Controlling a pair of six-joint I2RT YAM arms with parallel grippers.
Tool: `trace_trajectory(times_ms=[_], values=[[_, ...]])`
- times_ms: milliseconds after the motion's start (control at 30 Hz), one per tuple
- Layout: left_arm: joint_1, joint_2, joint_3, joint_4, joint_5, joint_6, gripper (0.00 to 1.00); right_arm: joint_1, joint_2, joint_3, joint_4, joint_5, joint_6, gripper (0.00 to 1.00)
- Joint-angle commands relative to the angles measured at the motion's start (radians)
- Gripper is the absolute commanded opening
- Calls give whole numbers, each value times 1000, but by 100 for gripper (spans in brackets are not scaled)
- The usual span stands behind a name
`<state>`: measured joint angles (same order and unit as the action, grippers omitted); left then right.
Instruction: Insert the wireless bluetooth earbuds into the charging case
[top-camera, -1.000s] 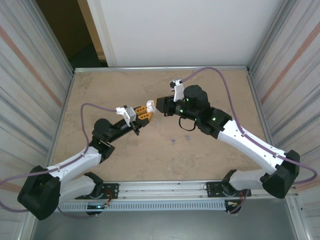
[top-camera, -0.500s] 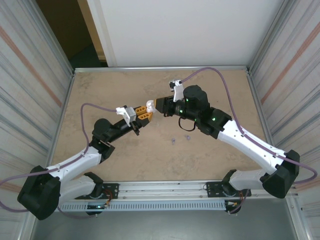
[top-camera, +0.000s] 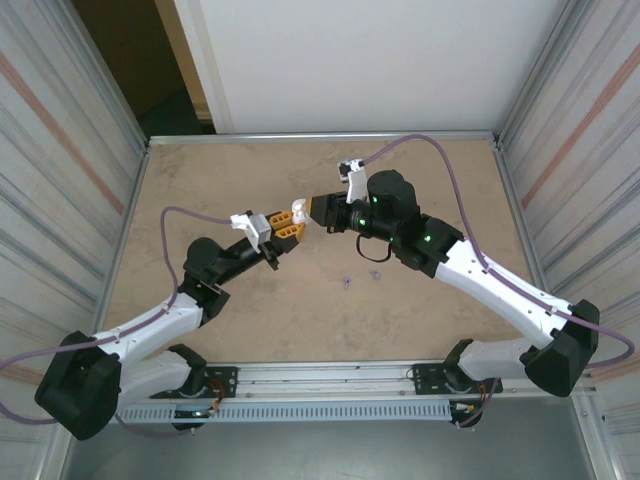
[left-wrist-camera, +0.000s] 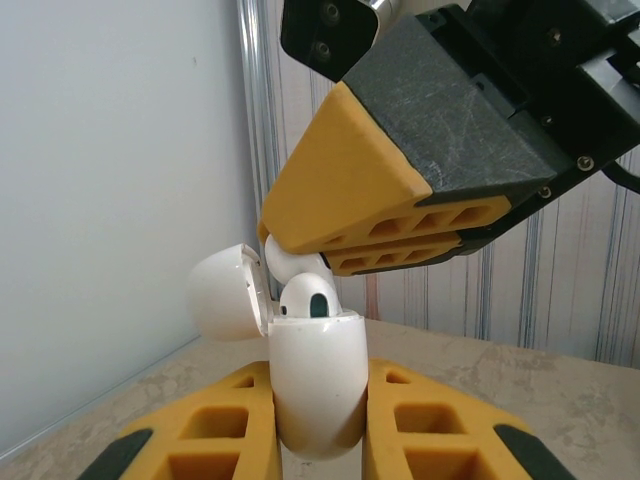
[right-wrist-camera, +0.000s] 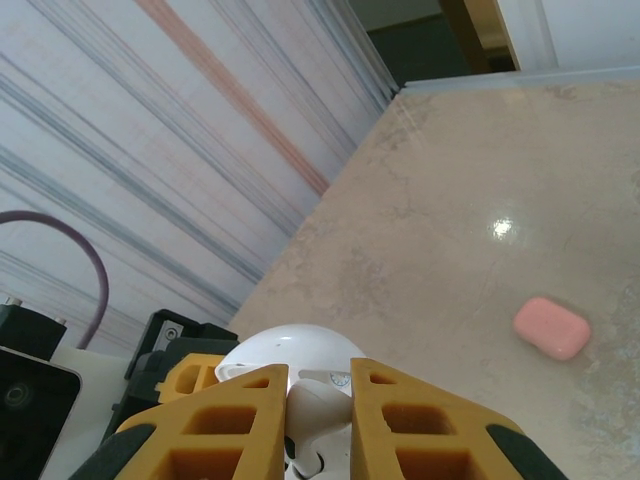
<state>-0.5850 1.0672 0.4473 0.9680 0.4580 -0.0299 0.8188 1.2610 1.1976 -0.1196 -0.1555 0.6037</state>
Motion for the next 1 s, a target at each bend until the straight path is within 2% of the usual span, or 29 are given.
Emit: trace_trajectory(times_ms=[0, 200, 667, 967], values=[[-8, -6, 16, 47, -7, -9, 0, 8, -4, -7, 32, -11, 28, 19], [-9, -14, 14, 52, -8, -12, 0, 8, 0, -21, 28, -1, 33, 23], [-9, -27, 1, 81, 5, -40, 0, -26, -70, -1, -9, 21, -41, 49], [-10, -23, -2, 130, 31, -74, 0, -107, -139, -64, 31, -79, -11, 59]])
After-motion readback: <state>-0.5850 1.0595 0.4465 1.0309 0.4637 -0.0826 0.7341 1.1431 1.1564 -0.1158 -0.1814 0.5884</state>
